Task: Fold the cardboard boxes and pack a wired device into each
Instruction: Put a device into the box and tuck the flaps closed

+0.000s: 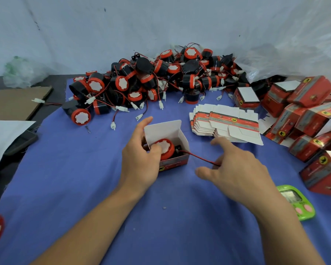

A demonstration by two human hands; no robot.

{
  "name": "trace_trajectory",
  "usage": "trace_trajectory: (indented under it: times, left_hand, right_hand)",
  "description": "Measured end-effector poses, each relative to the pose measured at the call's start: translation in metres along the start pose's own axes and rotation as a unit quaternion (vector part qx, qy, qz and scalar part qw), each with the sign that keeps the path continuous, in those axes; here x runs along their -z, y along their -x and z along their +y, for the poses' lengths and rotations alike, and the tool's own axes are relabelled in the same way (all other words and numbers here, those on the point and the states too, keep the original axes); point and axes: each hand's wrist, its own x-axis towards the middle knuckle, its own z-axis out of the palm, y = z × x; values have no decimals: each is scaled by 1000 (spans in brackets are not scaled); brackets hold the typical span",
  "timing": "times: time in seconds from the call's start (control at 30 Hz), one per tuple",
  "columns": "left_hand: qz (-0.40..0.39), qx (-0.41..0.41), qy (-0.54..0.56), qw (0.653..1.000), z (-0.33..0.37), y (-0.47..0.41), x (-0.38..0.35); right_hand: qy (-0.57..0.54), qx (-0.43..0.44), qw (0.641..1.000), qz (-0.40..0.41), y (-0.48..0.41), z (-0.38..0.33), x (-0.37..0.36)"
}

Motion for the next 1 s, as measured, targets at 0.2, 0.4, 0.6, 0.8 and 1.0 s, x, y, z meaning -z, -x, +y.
trace_trajectory:
  times: [0.2,0.4,0.6,0.8,1.0]
  left_hand:
    - [0,54,4,999,-1,0,-5]
    - [-23,71,-19,997,-3,-2,-9]
    - [-28,63,-33,997,-4,-5,-10]
    - [-148,33,-11,988,0,-1,-9]
    - [-184,14,-13,983,0,-3,-8]
  right_hand:
    - [-264,58,963,21,-6,3,8]
    - [-440,145,873,155,-3,-12,-3]
    - [-443,186,851,214,-3,-30,-15]
    - [-340,236,895,166,-7,-42,-27]
    - [-116,254,896,344,-8,-31,-24]
